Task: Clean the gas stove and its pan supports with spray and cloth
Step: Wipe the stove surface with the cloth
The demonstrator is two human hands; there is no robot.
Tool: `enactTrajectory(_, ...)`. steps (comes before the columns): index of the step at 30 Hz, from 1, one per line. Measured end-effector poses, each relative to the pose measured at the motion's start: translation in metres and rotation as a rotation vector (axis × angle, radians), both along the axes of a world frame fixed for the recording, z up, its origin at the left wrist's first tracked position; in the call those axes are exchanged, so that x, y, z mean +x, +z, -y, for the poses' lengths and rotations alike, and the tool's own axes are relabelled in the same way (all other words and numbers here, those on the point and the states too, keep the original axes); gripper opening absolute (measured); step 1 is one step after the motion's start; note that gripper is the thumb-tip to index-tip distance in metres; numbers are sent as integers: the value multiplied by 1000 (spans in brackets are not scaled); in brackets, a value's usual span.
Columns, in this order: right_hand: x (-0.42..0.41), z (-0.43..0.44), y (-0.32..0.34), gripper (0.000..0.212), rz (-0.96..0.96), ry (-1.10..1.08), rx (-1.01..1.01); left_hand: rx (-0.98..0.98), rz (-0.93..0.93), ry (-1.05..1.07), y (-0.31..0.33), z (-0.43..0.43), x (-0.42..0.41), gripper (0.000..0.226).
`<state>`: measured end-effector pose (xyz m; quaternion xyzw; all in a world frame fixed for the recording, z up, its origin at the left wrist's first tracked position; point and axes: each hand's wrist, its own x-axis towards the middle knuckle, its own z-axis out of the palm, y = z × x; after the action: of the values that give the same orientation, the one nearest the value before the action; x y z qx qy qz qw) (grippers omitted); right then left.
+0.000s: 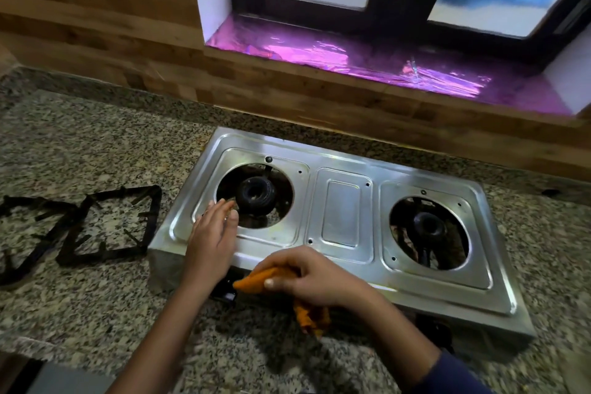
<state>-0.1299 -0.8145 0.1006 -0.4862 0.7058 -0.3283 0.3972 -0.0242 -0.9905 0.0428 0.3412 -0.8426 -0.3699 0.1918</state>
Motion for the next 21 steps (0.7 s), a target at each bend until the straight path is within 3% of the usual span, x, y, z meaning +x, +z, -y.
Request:
enactTrajectory(4, -20, 9, 13, 24, 200, -224, -78, 74, -67, -66, 2, 7, 9, 58)
enactTrajectory(9, -59, 23, 21, 20, 12, -504, -132, 32, -66, -36, 2, 19, 30, 57)
enactTrajectory(13, -30, 43, -2, 22, -96, -473, -23, -37, 4, -9, -2, 35, 50, 62)
enactTrajectory(21, 76, 77, -11, 24, -55, -213, -138, -9, -35, 40, -1, 47, 59, 65)
